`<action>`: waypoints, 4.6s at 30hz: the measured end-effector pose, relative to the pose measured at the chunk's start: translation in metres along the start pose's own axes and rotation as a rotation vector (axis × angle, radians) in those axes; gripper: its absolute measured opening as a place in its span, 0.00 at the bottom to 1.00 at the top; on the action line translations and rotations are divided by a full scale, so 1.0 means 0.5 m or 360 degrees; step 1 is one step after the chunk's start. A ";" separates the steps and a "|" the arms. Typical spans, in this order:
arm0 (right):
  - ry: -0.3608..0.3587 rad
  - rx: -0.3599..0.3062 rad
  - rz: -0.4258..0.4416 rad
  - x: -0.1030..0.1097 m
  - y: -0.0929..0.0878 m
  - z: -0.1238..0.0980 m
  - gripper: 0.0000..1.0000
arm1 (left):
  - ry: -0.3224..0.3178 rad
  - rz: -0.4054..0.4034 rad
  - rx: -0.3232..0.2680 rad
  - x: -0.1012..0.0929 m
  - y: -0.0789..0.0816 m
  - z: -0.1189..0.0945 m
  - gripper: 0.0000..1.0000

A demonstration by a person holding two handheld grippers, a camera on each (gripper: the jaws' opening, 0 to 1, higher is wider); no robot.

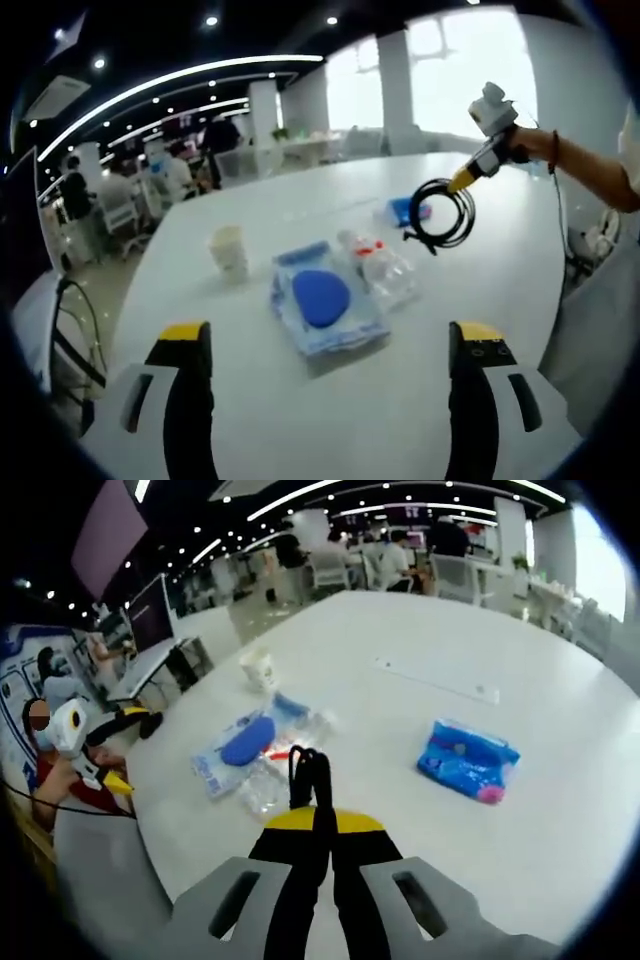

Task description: Arrange the tabletop items into an orderly group along one side of the table until the central work area is clear of visible clutter.

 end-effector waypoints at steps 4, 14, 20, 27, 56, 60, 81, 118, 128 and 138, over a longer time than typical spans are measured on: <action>0.0007 0.0024 0.0010 -0.010 -0.002 0.011 0.03 | -0.0003 -0.0004 0.0004 -0.002 -0.002 0.001 0.96; 0.0021 0.0065 0.0039 -0.037 0.002 0.035 0.03 | -0.0008 0.0016 0.0033 -0.004 -0.006 0.003 0.96; 0.0055 0.0107 0.0090 -0.057 -0.006 0.056 0.03 | 0.0000 0.0016 0.0040 -0.002 -0.008 0.004 0.96; 0.0028 0.0120 0.0058 -0.085 -0.001 0.070 0.02 | 0.0014 0.0024 0.0043 0.000 -0.007 0.004 0.96; -0.0264 0.0315 -0.0175 -0.182 -0.031 0.166 0.02 | 0.0059 0.0032 0.0046 0.007 -0.005 -0.001 0.96; -0.0274 0.0323 -0.0209 -0.186 -0.036 0.177 0.03 | 0.0092 0.0039 0.0035 0.015 -0.003 0.000 0.97; -0.0332 0.0243 -0.0144 -0.184 -0.028 0.175 0.19 | 0.0098 0.0015 0.0022 0.024 -0.006 0.003 0.98; -0.0340 -0.0127 0.0158 -0.066 0.002 0.055 0.98 | 0.0068 -0.0026 -0.0070 0.035 0.061 -0.008 0.98; -0.0316 -0.0169 0.0115 -0.011 -0.013 0.011 0.99 | 0.0076 -0.0051 -0.0036 0.063 0.069 -0.019 0.96; -0.0255 -0.0250 0.0072 0.066 -0.018 -0.032 0.99 | 0.0049 -0.0109 -0.0021 0.062 0.077 -0.002 0.94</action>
Point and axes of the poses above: the point that each gripper's makers call its tool centre point, and the gripper's own axes: z roughly forward along the fingers, x roughly to its left, y roughly out of its top, the point moved 5 cm from there along -z, roughly backward along the fingers, and after that the axes turned 4 degrees about z, right-handed, at the moved point
